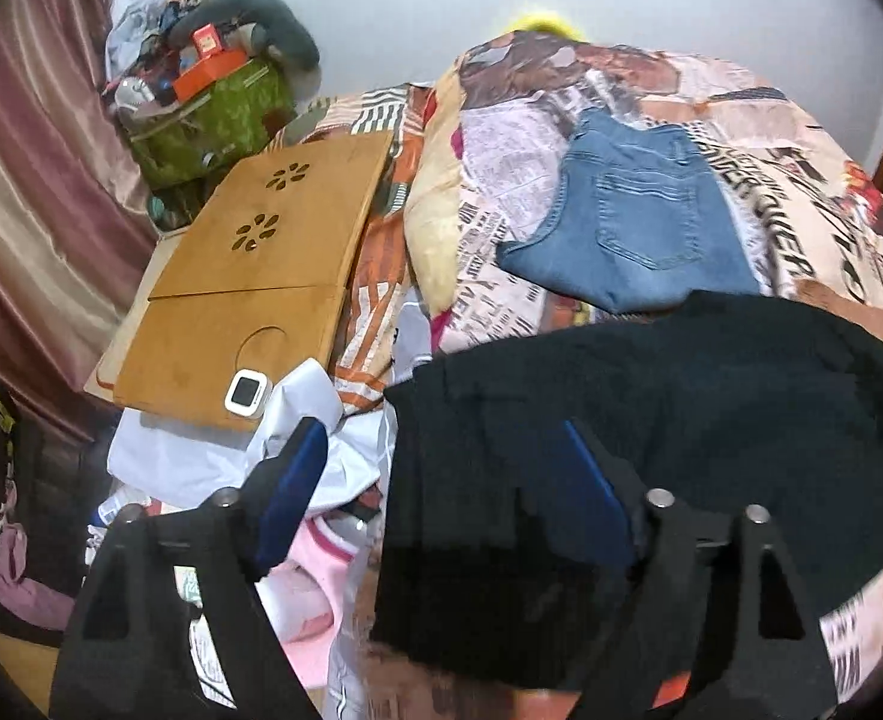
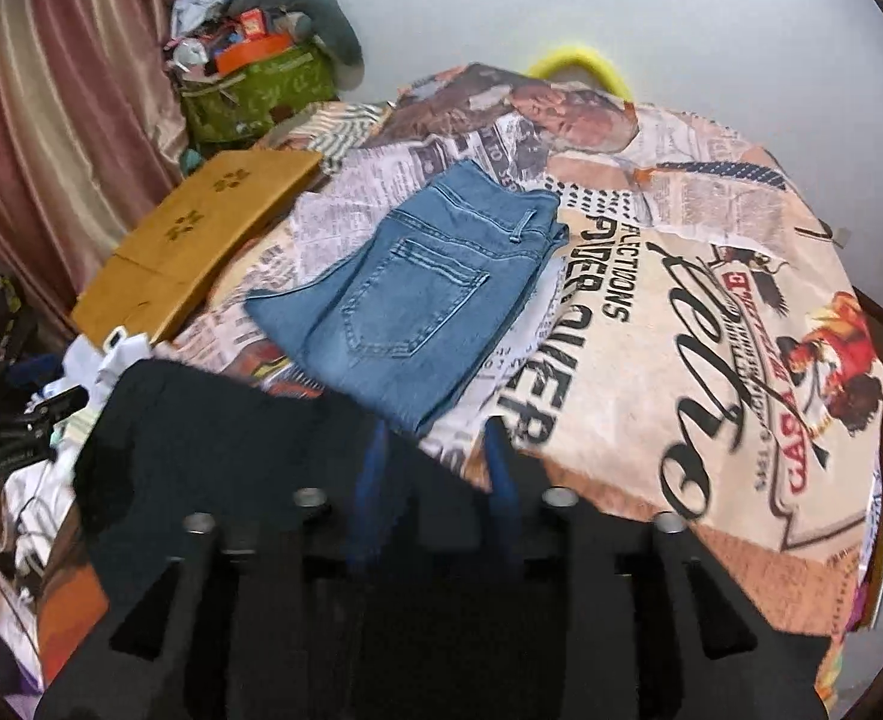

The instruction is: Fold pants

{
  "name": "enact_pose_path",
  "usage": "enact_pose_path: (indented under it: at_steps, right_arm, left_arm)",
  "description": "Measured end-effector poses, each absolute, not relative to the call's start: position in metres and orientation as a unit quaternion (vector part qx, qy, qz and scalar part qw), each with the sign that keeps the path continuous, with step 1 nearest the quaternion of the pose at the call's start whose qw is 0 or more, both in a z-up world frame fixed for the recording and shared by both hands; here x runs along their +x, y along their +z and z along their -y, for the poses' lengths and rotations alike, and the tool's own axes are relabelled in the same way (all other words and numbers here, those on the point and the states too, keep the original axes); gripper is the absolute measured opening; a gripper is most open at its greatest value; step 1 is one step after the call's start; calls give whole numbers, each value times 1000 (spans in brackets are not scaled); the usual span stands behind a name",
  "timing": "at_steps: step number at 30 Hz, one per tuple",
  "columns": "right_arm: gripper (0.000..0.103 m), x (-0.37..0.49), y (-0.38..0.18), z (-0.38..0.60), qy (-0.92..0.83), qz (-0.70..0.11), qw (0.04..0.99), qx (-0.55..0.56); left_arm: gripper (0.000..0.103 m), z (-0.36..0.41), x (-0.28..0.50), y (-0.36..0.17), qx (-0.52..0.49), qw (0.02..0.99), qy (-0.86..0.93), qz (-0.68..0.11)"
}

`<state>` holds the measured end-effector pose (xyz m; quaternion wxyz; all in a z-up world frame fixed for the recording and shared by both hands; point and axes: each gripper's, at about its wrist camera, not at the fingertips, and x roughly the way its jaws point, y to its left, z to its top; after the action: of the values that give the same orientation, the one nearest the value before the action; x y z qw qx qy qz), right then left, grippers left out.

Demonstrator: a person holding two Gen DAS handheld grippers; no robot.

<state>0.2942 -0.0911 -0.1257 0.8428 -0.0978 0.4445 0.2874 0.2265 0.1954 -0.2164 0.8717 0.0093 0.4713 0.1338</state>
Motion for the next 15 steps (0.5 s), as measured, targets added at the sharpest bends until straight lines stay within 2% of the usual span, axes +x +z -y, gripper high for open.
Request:
enact_pose_path:
  at_steps: [3, 9, 11, 13, 15]
  right_arm:
    - [44, 267, -119, 101, 301, -438, 840, -107]
    - [45, 215, -121, 109, 324, -428, 831, -144]
    - [47, 200, -128, 108, 334, -433, 823, -155]
    - [55, 188, -135, 105, 342, -435, 817, -163]
    - [55, 177, -147, 100, 349, -444, 806, -176]
  left_arm:
    - [82, -185, 210, -215, 17, 870, 124, -476]
    - [84, -159, 180, -232, 38, 858, 97, -503]
    - [84, -150, 172, -243, 42, 852, 86, -514]
    - [84, -143, 166, -253, 47, 847, 79, -524]
    - [84, -136, 165, -266, 56, 837, 70, -540]
